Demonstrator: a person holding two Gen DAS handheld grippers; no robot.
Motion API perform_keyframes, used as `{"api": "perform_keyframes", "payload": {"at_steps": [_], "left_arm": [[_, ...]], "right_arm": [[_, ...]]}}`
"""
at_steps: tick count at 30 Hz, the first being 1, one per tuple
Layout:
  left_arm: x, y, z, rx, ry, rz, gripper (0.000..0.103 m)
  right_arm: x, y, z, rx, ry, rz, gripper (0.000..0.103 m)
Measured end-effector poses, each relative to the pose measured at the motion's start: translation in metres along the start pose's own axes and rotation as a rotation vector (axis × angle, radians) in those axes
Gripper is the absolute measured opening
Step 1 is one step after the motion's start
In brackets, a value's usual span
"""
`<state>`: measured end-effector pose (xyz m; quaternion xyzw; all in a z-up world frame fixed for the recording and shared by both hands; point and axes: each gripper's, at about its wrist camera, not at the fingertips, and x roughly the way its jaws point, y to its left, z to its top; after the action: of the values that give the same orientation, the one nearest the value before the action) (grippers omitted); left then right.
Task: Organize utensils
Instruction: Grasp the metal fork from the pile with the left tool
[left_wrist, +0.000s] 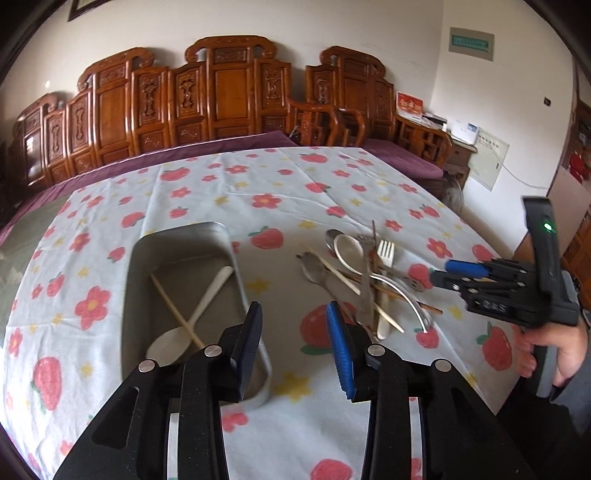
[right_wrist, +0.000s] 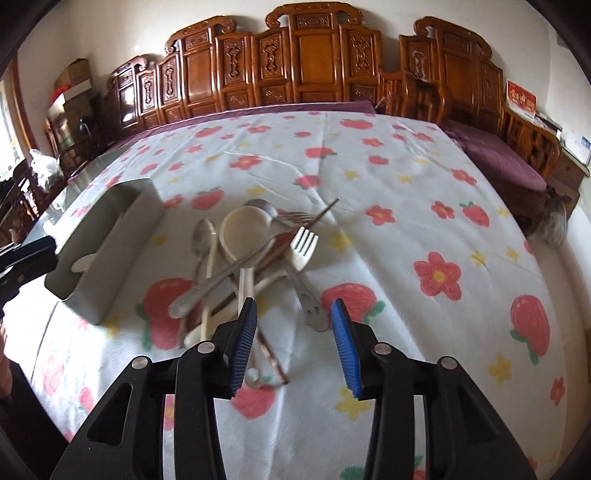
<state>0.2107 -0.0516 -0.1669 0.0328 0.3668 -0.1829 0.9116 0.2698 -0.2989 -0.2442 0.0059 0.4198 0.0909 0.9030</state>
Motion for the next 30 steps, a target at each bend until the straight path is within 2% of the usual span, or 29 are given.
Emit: {"api": "perform_keyframes", "payload": {"at_steps": [7, 12, 18, 21, 26, 28, 30], "left_arm": [[0.022, -0.019, -0.001, 0.033, 0.058, 0.009, 0.034], [0.047, -0.034, 0.011, 0.048, 0.103, -0.005, 0.034], [0.083, -0.056, 0.027, 0.053, 0.146, -0.035, 0.034], [0.104, -0.065, 0.029, 0.065, 0.193, -0.042, 0.034], [0.121, -0.072, 0.037, 0.073, 0.217, -0.048, 0.025], [0.127, -0.077, 0.042, 0.092, 0.234, -0.061, 0.018], [0.133, -0.084, 0.043, 0.124, 0.258, -0.062, 0.016]], "right_arm": [[0.007, -0.009, -0.003, 0.028, -0.012, 0.05, 0.044], [0.003, -0.012, -0.005, 0.029, -0.024, 0.062, 0.044], [0.004, -0.029, -0.003, 0.062, -0.024, 0.043, 0.044], [0.001, -0.033, -0.002, 0.067, -0.04, 0.045, 0.044], [0.0, -0.035, 0.0, 0.088, -0.049, 0.058, 0.044], [0.0, -0.035, 0.001, 0.089, -0.054, 0.062, 0.044], [-0.001, -0.035, 0.002, 0.094, -0.059, 0.062, 0.044]]}}
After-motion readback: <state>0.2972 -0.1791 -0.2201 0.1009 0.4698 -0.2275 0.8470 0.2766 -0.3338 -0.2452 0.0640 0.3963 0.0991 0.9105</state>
